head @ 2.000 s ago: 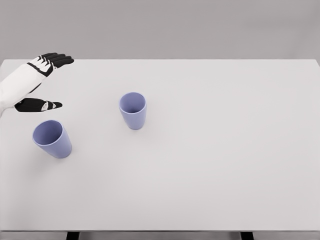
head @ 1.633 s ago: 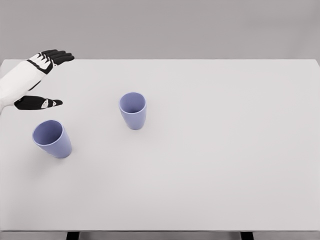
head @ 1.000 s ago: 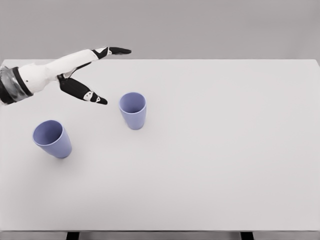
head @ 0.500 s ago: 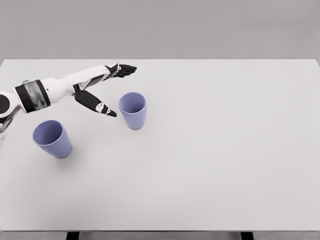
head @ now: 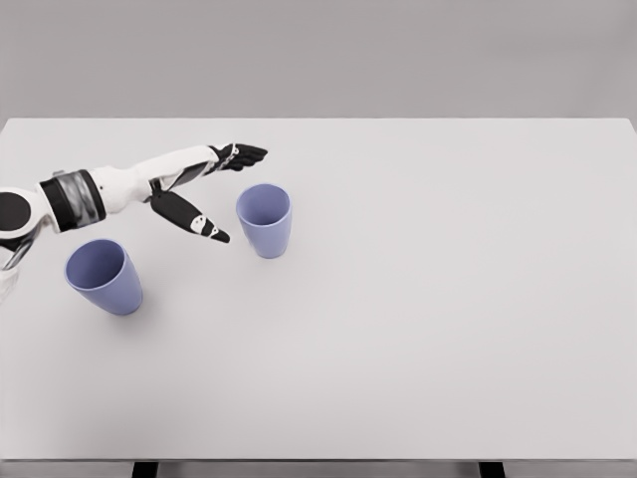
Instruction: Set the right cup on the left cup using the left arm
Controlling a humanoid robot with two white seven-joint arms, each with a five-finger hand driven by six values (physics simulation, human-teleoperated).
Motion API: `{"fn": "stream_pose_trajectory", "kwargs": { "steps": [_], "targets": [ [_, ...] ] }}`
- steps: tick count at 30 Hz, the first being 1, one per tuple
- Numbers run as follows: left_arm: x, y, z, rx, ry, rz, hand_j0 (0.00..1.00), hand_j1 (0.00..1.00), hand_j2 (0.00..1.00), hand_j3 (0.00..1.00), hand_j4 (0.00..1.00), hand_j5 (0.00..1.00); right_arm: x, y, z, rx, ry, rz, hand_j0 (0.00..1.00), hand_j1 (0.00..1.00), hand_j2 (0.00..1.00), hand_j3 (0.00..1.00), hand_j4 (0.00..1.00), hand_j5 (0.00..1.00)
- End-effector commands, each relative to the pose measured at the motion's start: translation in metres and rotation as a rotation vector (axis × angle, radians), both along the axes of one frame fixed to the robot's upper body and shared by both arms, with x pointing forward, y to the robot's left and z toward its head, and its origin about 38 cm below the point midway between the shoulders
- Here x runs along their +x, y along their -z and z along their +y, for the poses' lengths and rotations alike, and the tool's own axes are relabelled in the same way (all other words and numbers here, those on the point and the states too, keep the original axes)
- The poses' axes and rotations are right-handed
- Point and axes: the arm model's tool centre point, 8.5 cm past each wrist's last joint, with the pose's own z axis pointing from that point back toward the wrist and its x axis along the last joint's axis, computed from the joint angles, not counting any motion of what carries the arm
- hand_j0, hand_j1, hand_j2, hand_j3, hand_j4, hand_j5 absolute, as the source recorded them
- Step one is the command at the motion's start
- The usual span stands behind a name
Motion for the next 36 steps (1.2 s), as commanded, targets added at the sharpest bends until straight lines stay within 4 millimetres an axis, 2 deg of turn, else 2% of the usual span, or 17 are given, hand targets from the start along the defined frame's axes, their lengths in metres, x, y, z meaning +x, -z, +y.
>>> {"fn": "stream_pose_trajectory", "kwargs": {
  "steps": [1, 5, 16, 24, 36],
  "targets": [
    [0.001, 0.006, -0.003, -0.007, 0.001, 0.016, 1.0, 1.0, 1.0, 1.0, 1.0, 1.0, 0.0, 0.0, 0.0, 0.0, 0.0, 0.0, 1.0, 1.0, 1.0, 1.0, 1.0, 1.0],
    [0.003, 0.009, -0.014, -0.033, 0.012, 0.023, 1.0, 1.0, 1.0, 1.0, 1.0, 1.0, 0.0, 0.0, 0.0, 0.0, 0.0, 0.0, 1.0, 1.0, 1.0, 1.0, 1.0, 1.0],
    [0.006, 0.015, -0.017, -0.041, 0.007, 0.039, 1.0, 1.0, 1.0, 1.0, 1.0, 1.0, 0.0, 0.0, 0.0, 0.0, 0.0, 0.0, 1.0, 1.0, 1.0, 1.0, 1.0, 1.0],
    [0.007, 0.017, -0.031, -0.061, 0.027, 0.043, 1.0, 1.0, 1.0, 1.0, 1.0, 1.0, 0.0, 0.0, 0.0, 0.0, 0.0, 0.0, 1.0, 1.0, 1.0, 1.0, 1.0, 1.0],
    [0.007, 0.023, -0.032, -0.053, 0.026, 0.059, 1.0, 1.0, 1.0, 1.0, 1.0, 1.0, 0.0, 0.0, 0.0, 0.0, 0.0, 0.0, 1.0, 1.0, 1.0, 1.0, 1.0, 1.0]
  ]
}}
